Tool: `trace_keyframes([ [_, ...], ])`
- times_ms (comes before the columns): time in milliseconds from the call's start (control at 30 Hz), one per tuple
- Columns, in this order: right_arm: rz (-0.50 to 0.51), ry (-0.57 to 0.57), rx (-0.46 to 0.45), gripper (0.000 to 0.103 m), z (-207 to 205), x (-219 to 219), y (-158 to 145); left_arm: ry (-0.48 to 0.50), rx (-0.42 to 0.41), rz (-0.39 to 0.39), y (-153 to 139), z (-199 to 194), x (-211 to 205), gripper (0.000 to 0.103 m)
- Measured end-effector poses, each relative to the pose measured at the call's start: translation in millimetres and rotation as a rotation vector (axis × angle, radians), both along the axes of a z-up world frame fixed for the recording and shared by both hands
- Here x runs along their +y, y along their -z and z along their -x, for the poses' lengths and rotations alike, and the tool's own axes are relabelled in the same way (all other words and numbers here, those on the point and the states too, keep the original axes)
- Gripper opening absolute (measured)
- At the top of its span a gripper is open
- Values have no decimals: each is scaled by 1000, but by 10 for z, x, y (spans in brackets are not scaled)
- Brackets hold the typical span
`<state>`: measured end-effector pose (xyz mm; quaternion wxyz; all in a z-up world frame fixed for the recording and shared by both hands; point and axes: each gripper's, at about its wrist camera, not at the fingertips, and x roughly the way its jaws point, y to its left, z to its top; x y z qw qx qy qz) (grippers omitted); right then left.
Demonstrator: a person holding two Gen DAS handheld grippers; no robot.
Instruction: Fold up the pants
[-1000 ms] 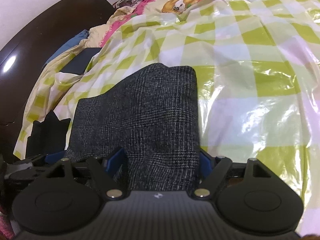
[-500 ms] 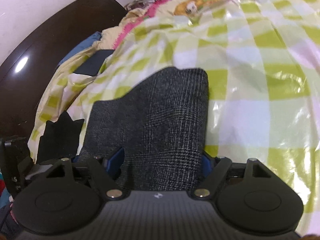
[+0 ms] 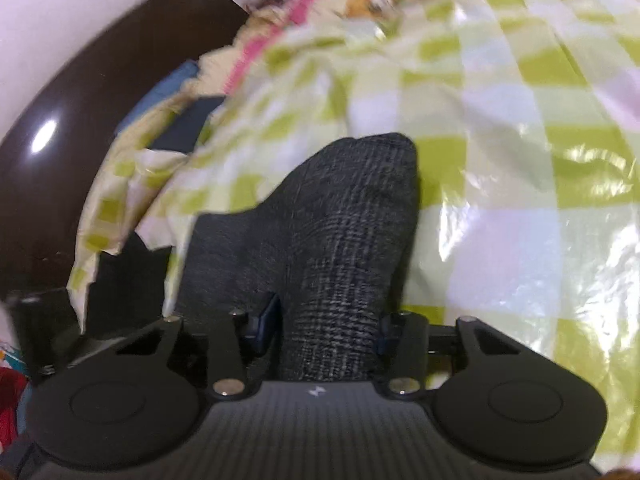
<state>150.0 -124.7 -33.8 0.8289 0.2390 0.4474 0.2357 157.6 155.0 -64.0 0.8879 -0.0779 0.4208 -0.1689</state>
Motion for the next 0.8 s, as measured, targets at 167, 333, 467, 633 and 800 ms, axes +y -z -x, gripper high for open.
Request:
trace_keyframes([
  [167,-84,6,-23,46,91,-130,-112,-29,-9,47,-74,-28,16,103],
  [333,-114,37,-46,37,156,-355,-208,16,-45,60,-184,-82,-196,103],
  [467,-126,95,-10,36,88,-551,-128,69,-54,12,-133,-167,-439,103],
  [633,-129,88,12,41,18,-562,-21,105,-16,-2,-70,-197,-324,103],
  [800,-73,69,17,55,-74,-398,64,106,4,-3,-78,-241,-310,103],
])
